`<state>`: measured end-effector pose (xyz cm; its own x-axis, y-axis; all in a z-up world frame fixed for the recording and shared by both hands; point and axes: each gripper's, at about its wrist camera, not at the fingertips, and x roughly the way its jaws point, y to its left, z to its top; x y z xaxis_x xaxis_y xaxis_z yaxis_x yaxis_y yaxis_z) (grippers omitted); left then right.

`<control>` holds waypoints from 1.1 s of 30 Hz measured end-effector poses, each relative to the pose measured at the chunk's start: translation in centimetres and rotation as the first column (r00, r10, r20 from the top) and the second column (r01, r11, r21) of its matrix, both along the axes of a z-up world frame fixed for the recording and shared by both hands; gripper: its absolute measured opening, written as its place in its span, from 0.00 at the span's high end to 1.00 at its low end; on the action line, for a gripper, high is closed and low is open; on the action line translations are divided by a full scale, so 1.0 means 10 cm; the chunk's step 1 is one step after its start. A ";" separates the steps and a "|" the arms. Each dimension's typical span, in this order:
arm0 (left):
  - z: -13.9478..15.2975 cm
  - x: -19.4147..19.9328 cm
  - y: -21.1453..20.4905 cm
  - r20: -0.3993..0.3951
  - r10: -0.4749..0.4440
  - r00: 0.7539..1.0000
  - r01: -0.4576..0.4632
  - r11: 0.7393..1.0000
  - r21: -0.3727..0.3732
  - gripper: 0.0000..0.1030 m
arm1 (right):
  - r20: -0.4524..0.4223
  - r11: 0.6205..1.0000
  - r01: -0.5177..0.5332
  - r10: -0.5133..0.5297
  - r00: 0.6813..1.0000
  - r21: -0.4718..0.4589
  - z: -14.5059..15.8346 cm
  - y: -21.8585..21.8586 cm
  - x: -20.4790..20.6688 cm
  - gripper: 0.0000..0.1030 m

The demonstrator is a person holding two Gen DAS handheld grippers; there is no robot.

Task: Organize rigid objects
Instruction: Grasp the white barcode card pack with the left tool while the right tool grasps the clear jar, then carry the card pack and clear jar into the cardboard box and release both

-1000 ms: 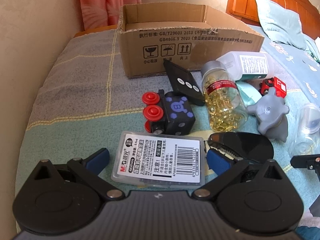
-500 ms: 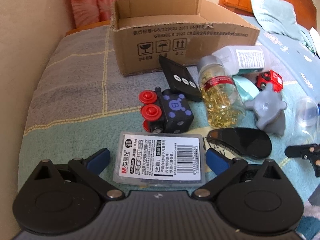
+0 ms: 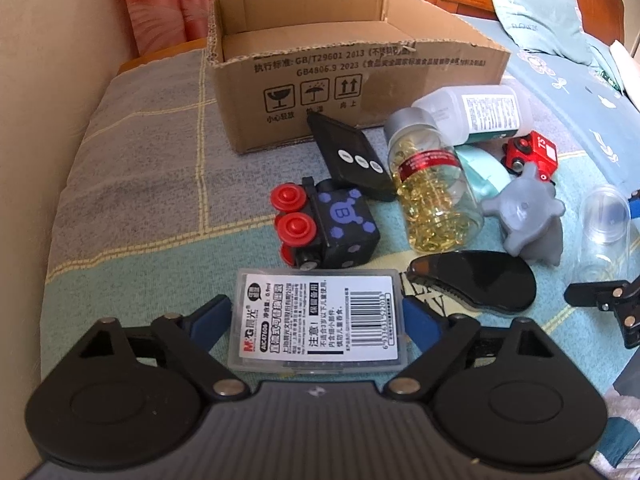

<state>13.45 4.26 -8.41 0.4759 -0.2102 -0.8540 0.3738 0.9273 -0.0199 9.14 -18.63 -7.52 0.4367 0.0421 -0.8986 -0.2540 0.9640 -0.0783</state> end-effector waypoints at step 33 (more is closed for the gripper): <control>1.08 0.38 -0.03 0.251 0.000 0.968 0.016 0.998 -0.059 0.12 | 0.220 0.991 -0.103 0.082 0.972 0.083 0.96 0.01 0.33 0.08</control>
<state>17.25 4.01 2.38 0.6717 -0.2620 -0.6929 0.3814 0.9242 0.0202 12.47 -18.49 2.08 0.6097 0.1709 -0.7740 -0.3295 0.9428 -0.0514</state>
